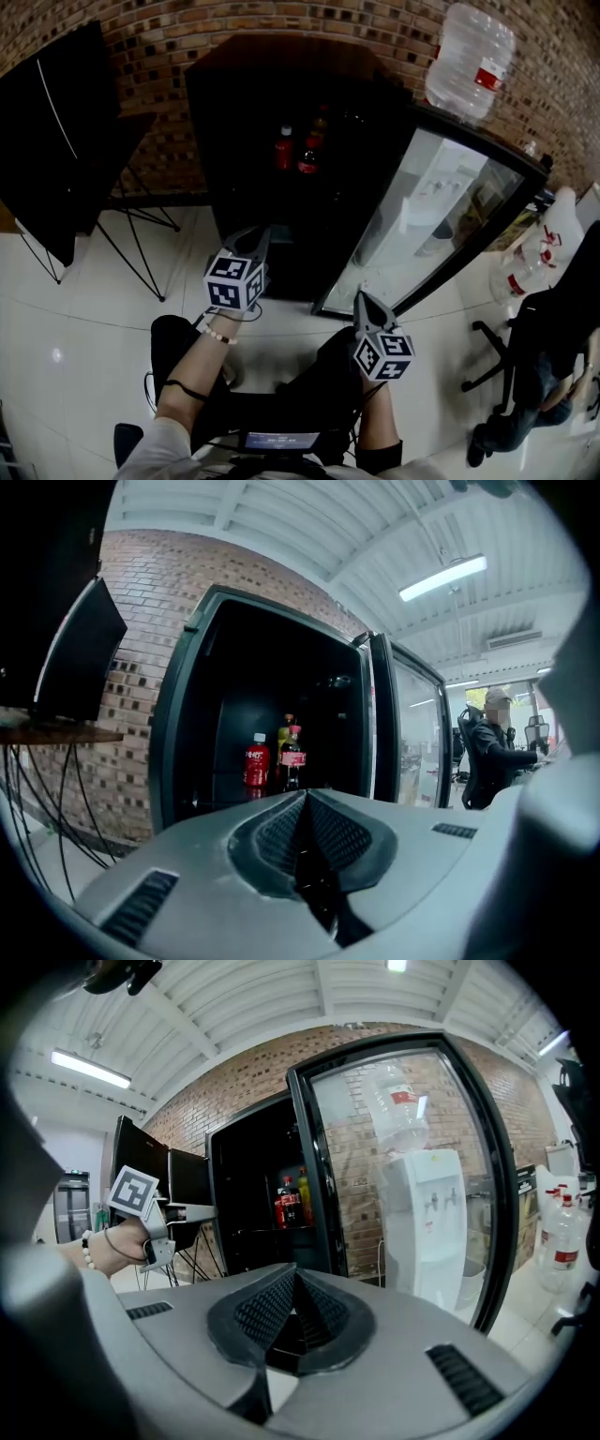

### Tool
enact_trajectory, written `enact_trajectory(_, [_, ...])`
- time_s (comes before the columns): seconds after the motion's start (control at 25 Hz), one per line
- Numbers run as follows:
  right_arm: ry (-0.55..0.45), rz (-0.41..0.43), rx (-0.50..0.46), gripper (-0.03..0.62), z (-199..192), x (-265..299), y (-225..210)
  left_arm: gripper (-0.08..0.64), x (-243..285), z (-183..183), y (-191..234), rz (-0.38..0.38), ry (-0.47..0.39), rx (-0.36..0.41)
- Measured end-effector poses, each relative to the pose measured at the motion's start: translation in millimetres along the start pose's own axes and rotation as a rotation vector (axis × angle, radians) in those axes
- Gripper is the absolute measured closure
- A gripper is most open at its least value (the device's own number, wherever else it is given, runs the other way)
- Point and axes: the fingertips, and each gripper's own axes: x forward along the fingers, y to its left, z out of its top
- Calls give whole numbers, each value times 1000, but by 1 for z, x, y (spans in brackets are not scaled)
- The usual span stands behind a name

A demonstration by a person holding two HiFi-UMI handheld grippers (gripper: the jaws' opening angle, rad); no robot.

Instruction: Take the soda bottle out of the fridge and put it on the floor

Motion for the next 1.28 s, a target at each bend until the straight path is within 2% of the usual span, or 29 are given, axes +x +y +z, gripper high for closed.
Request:
enact_trajectory(0.24, [14, 4, 1, 586, -1, 4, -5, 410, 66, 36, -3, -32, -9, 50])
enact_trajectory(0.32, [13, 7, 5, 586, -1, 5, -5, 401, 91, 47, -2, -30, -7, 70])
enact_trajectory(0.6, [8, 33, 68, 586, -2, 13, -7, 294, 178, 83, 3, 3, 21, 151])
enact_trajectory(0.92, [-5, 38, 96, 586, 2, 15, -13, 288, 236, 86, 19, -7, 77, 133])
enact_trajectory(1.12, [-1, 39, 91, 586, 2, 15, -13, 291, 252, 83, 23, 15, 108, 161])
enact_trajectory(1.28, [-1, 42, 95, 586, 0, 16, -13, 378, 253, 85, 20, -9, 120, 176])
